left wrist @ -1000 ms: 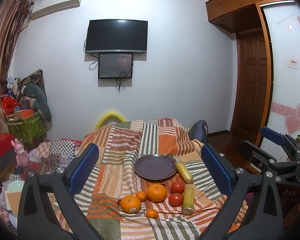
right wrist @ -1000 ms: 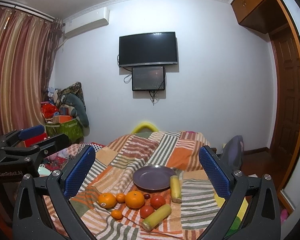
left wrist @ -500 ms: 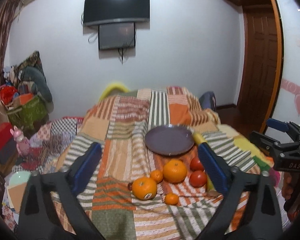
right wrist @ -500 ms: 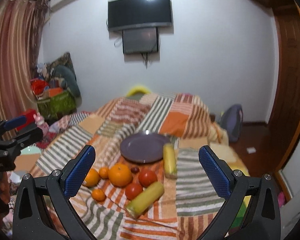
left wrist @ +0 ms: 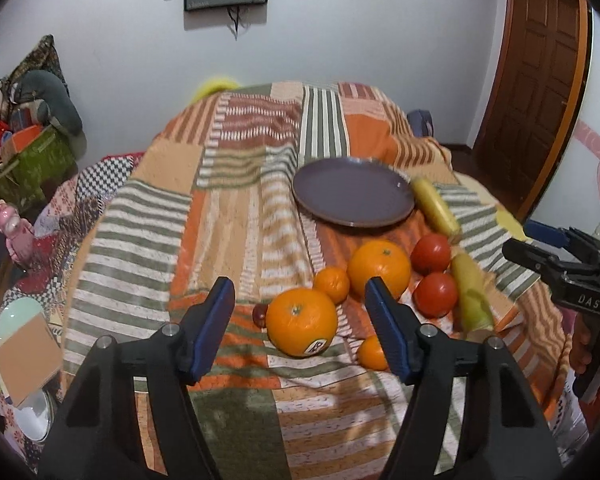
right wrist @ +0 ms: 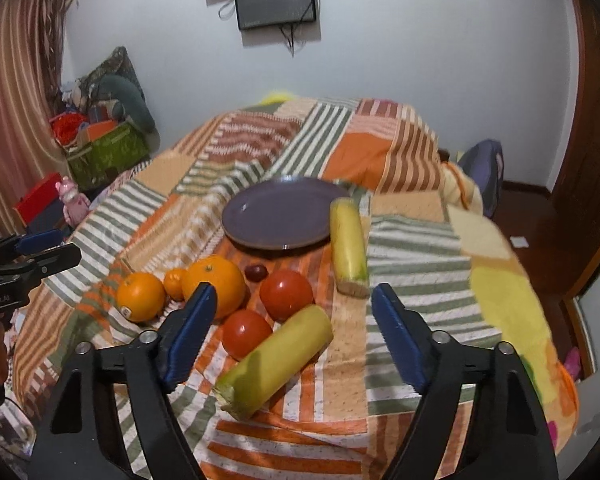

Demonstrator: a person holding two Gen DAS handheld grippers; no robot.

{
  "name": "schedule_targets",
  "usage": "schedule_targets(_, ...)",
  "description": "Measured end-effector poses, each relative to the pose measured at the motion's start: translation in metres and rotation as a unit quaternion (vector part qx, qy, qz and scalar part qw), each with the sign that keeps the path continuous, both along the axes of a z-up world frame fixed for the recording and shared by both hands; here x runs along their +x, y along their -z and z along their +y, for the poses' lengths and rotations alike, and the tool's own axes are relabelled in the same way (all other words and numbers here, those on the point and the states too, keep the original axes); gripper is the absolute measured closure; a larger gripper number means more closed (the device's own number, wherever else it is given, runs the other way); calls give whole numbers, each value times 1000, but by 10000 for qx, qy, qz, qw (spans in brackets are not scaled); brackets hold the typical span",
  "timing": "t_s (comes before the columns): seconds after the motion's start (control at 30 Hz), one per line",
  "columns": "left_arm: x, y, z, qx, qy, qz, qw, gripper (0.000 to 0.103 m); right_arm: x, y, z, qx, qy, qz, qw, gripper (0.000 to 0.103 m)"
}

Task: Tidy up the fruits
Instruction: 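Lower the left tool onto the large orange while the right tool approaches the tangerine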

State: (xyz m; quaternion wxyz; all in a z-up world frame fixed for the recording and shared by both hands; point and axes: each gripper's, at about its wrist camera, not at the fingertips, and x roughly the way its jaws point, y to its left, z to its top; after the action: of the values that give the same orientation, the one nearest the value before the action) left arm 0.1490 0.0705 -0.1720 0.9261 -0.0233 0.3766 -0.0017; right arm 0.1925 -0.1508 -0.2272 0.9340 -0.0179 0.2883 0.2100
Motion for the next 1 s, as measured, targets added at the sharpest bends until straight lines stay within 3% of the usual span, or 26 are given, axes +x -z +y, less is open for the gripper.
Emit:
schedule_targets(0.47,37,56,7,-274,144,824,9961,35,38,21,56,-294,-896,418,9947,32)
schedule_targets(1.0,53,80,8,-402,235,1064,9932,36,66,41,94,-522,-1405,1026,9834,32)
